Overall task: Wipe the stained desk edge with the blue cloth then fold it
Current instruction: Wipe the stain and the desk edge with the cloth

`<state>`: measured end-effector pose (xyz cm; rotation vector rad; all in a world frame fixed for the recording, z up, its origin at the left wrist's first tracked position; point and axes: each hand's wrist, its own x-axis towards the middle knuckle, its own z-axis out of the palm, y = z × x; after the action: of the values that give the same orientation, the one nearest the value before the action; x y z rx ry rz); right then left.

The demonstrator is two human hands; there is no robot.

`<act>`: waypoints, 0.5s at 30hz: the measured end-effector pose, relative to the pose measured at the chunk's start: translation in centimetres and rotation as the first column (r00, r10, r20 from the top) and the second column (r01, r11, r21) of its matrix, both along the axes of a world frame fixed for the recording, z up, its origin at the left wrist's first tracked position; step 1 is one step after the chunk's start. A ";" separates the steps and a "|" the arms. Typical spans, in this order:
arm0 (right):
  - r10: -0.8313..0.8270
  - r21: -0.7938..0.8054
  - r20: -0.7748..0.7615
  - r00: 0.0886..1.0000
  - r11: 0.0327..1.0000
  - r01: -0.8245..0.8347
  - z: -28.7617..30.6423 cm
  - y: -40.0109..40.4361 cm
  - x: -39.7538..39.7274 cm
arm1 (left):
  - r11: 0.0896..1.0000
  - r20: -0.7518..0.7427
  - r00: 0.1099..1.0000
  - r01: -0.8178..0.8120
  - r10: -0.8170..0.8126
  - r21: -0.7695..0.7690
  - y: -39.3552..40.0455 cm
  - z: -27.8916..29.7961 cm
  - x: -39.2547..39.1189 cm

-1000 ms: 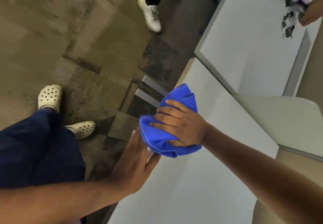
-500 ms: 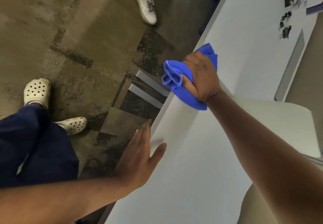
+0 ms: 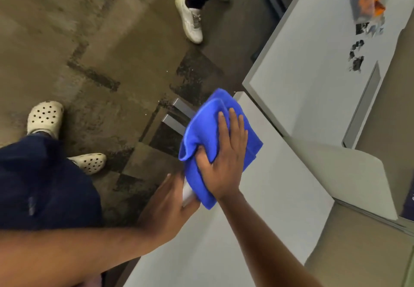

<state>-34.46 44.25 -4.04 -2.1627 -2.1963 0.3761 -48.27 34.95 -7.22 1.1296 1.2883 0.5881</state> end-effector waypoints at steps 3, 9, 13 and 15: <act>-0.202 0.000 -0.040 0.979 0.979 0.202 0.3 2.0 -1.0 | 0.998 0.051 0.999 -0.001 0.004 -0.059 -0.2 0.1 0.1; -0.245 0.060 -0.080 0.966 0.966 0.250 0.8 8.7 -0.3 | 0.984 0.016 0.996 0.091 -0.089 -0.151 -0.7 -0.2 0.4; -0.292 0.004 0.007 0.956 0.956 0.292 0.5 12.4 1.2 | 0.982 0.015 0.995 0.099 -0.097 -0.160 -1.0 -0.6 0.4; -0.303 -0.001 0.104 0.947 0.952 0.305 0.2 13.3 1.6 | 0.985 0.004 0.995 0.100 -0.100 -0.141 -1.1 -0.7 0.5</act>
<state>-32.85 57.51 -3.89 -2.5305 -1.8615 0.2738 -47.80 33.88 -7.91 1.0708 1.2480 0.4141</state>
